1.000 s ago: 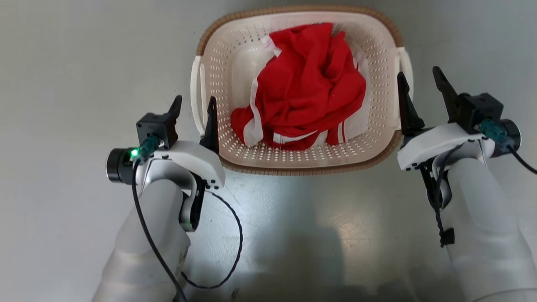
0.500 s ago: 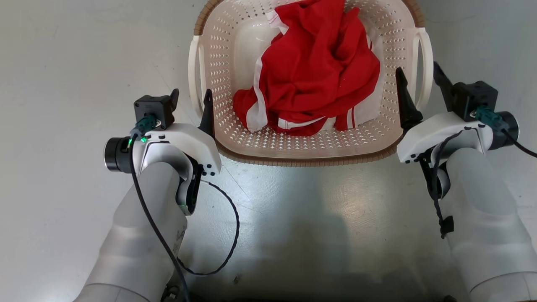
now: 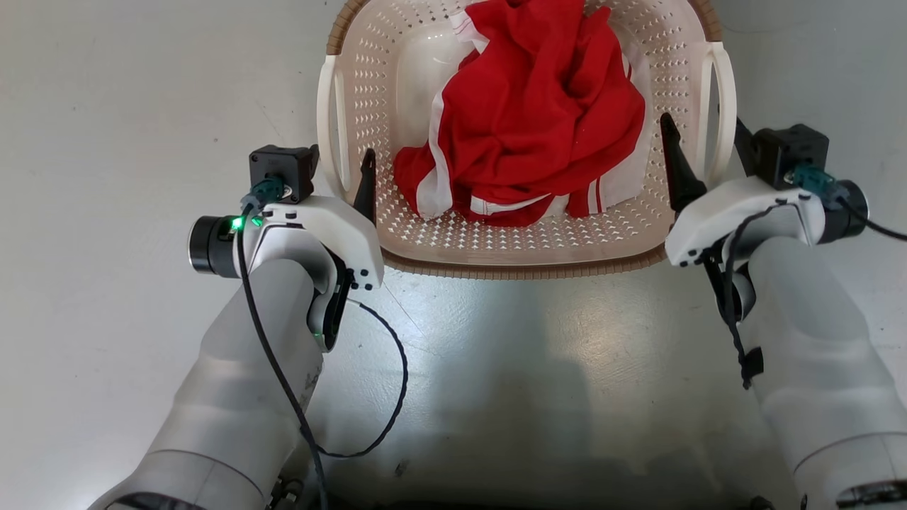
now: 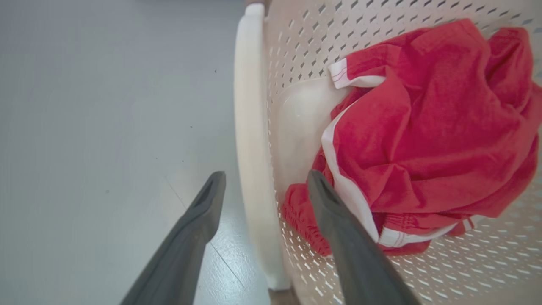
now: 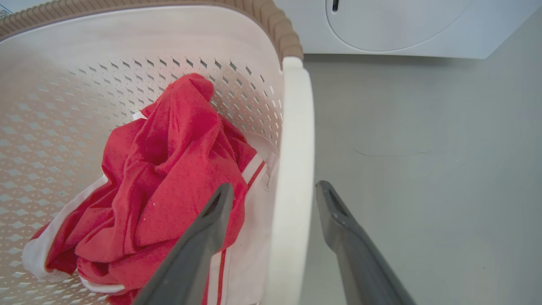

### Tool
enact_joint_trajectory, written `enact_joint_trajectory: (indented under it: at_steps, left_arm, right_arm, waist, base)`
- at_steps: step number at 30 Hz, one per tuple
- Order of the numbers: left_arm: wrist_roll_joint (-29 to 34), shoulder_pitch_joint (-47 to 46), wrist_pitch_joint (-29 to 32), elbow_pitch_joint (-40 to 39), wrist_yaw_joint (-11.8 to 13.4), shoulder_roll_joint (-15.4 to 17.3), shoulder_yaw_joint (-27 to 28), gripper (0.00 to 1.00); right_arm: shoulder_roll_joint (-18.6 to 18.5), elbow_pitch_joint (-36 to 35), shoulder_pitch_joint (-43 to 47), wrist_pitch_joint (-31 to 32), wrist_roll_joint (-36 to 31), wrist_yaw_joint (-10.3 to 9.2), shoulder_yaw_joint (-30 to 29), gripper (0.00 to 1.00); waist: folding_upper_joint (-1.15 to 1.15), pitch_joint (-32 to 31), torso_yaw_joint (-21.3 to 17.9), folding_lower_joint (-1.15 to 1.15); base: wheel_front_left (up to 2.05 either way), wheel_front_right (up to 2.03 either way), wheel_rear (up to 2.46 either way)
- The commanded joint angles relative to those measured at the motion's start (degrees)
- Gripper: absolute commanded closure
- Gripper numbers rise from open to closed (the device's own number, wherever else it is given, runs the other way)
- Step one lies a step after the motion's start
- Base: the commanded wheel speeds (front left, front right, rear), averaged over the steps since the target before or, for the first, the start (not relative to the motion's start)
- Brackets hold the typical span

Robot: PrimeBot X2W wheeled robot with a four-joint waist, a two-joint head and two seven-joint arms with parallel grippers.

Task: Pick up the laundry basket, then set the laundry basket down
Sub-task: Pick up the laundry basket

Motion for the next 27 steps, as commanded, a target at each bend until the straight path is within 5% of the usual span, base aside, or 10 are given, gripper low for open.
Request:
enact_joint_trajectory:
  at_steps: [1,6,7,9,10,12,14,27]
  left_arm:
    - [-1.1,0.2,-0.3,0.3,-0.3,1.4,0.1,0.00]
    - [-2.8,-1.5,-0.3,2.2,-0.3,1.4,-3.2,0.05]
    - [-3.2,-1.7,-0.3,2.5,-0.3,1.4,-3.8,0.46]
    - [-4.0,-2.2,-0.3,3.2,-0.2,1.4,-5.0,0.84]
    - [-4.5,-2.3,-0.3,3.3,0.0,1.4,-5.6,1.00]
    - [-5.3,-2.5,-0.3,3.6,0.0,1.4,-7.0,1.00]
    - [-6.2,-2.7,-0.3,3.7,0.2,1.4,-8.1,1.00]
    - [-10.4,-2.2,-0.3,4.2,1.4,1.4,-12.7,1.00]
  right_arm:
    - [1.2,0.0,0.2,-0.6,0.5,0.36,1.3,0.00]
    - [1.2,1.8,-1.1,-0.6,1.0,0.36,2.1,0.00]
    - [1.2,2.2,-1.3,-0.6,1.0,0.36,2.1,0.00]
    - [1.2,3.2,-1.7,-0.6,0.9,0.36,2.0,0.08]
    - [1.2,3.7,-1.8,-0.6,0.7,0.36,1.7,0.48]
    - [1.2,4.5,-2.2,-0.6,0.5,0.36,1.4,0.68]
    - [1.2,4.7,-2.4,-0.6,0.5,0.36,1.3,1.00]
    - [1.2,7.0,-2.3,-0.6,1.9,0.36,2.2,1.00]
  waist:
    - [0.00,0.1,0.0,0.00]
    - [0.00,0.4,0.0,0.00]
    - [0.00,0.5,0.0,0.00]
    - [0.00,0.5,0.0,0.00]
    - [0.00,0.5,0.0,0.00]
    - [0.00,0.4,0.0,0.00]
    - [0.00,0.3,0.0,0.00]
    - [0.00,-2.6,0.0,0.00]
  base:
    - [0.00,0.00,0.00]
    - [0.00,0.00,0.00]
    - [0.00,0.00,0.00]
    - [0.00,0.00,0.00]
    - [0.00,0.00,0.00]
    - [0.00,0.00,0.00]
    - [0.00,0.00,0.00]
    - [0.00,0.00,0.00]
